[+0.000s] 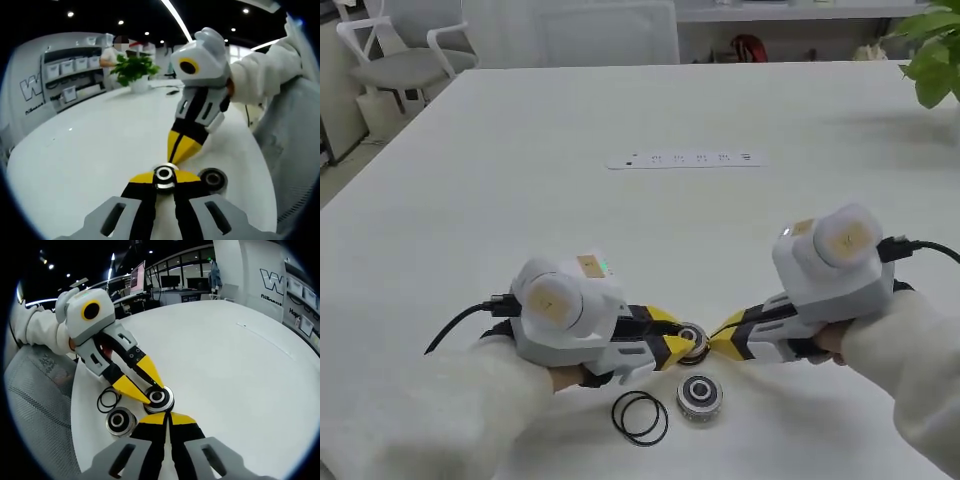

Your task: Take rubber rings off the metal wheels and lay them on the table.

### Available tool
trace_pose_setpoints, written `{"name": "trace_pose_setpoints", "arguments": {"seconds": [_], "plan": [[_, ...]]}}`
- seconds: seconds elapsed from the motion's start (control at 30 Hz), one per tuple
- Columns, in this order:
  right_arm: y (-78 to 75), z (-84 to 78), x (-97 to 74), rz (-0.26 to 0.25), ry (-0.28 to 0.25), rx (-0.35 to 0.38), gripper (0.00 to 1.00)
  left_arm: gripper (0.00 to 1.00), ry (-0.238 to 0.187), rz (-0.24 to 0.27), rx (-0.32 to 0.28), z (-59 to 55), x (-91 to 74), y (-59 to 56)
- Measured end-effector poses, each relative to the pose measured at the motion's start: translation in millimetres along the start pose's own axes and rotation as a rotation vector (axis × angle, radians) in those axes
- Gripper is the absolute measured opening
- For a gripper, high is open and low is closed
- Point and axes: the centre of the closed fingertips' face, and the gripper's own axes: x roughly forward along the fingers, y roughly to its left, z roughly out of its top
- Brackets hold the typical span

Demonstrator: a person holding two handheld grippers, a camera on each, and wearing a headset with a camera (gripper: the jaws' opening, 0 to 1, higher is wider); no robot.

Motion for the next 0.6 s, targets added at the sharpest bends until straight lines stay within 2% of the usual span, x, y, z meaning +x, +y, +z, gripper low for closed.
{"name": "trace_pose_setpoints", "arguments": {"seconds": [0.2,0.33,0.4,0.5,0.6], "plan": [[-0.2,1.1,-0.9,-0.006,-0.002,0.008,0.00,0.13,0.001,0.001,0.001,-0.2,0.0,0.1],[-2.0,3.1,-2.4,0.000,-0.023,0.088,0.00,0.13,0.001,0.002,0.002,-0.4,-0.2,-0.1],[-1.3,8.6,-3.9,0.013,-0.052,0.154,0.00,0.13,0.001,0.002,0.001,-0.6,-0.3,-0.4],[-0.1,7.9,-3.3,0.011,-0.049,0.160,0.00,0.13,0.001,0.002,0.001,-0.8,-0.3,-0.6],[0.7,7.9,-3.4,0.014,-0.053,0.209,0.00,0.13,0.001,0.003,0.003,-1.1,-0.4,-0.6]]}}
